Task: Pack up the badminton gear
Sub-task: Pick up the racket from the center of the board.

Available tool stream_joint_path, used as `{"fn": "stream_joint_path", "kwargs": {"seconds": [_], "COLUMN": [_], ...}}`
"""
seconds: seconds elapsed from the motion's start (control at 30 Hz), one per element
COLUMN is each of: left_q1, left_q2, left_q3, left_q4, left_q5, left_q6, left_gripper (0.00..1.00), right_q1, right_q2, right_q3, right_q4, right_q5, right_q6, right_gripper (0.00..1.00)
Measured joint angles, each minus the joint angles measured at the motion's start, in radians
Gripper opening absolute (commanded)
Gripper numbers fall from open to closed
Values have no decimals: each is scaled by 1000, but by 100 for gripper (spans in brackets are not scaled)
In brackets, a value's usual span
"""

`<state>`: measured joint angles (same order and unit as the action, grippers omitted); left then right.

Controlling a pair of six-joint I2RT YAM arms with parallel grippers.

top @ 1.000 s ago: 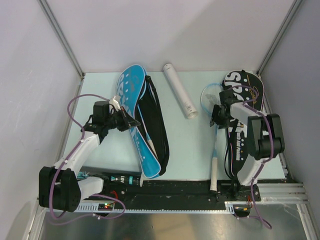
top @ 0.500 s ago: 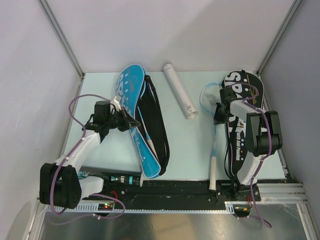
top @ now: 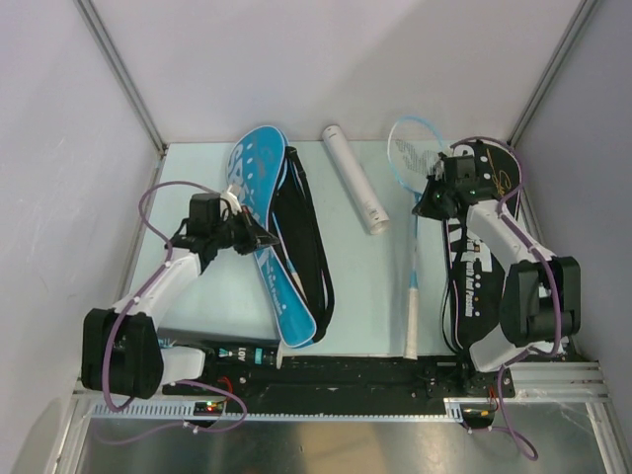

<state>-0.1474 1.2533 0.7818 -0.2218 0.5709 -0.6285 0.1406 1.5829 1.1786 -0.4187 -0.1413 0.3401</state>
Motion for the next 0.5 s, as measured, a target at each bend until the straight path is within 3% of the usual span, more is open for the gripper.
{"fn": "stream_joint_path", "kwargs": {"seconds": [0.23, 0.5], "left_q1": [0, 0], "left_q2": [29, 38], "left_q3": [18, 21], "left_q4": [0, 2], "left_q5": [0, 5], "left_q6": [0, 1], "left_gripper": [0, 0], "right_q1": [78, 389], "right_q2": [-92, -128], "right_q3": [6, 6], "right_q4": [2, -17], "right_q5": [-19, 79], "right_q6": [0, 1], "right_gripper": [0, 0]}}
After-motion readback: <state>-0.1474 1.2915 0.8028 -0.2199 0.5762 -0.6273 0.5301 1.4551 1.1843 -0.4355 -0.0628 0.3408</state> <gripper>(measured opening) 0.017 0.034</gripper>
